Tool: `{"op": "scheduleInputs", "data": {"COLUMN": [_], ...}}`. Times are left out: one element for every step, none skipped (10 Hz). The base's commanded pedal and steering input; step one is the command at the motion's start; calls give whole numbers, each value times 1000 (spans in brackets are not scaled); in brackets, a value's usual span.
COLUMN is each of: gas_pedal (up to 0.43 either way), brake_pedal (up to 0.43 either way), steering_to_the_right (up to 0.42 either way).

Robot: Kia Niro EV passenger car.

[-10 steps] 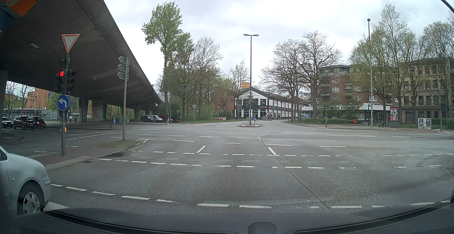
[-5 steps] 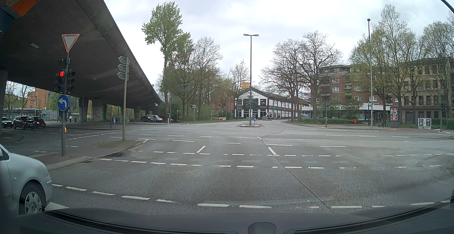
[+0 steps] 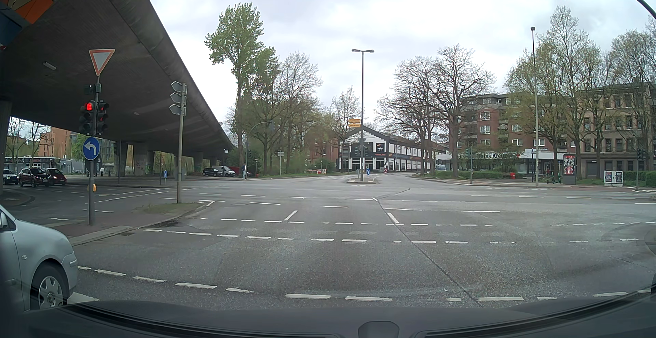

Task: Follow the waypoints while adhering to traffic rules and regulations

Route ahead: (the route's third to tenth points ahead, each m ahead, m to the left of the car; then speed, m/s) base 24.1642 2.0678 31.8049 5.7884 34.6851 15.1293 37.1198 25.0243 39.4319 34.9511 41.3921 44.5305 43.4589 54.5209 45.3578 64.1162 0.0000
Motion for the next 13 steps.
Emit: {"op": "scheduleInputs", "data": {"gas_pedal": [0,0,0,0,0,0,0,0,0,0,0,0,0], "brake_pedal": [280,280,280,280,280,280,280,280,280,280,280,280,280], "steering_to_the_right": [-11,-11,-11,-11,-11,-11,-11,-11,-11,-11,-11,-11,-11]}}
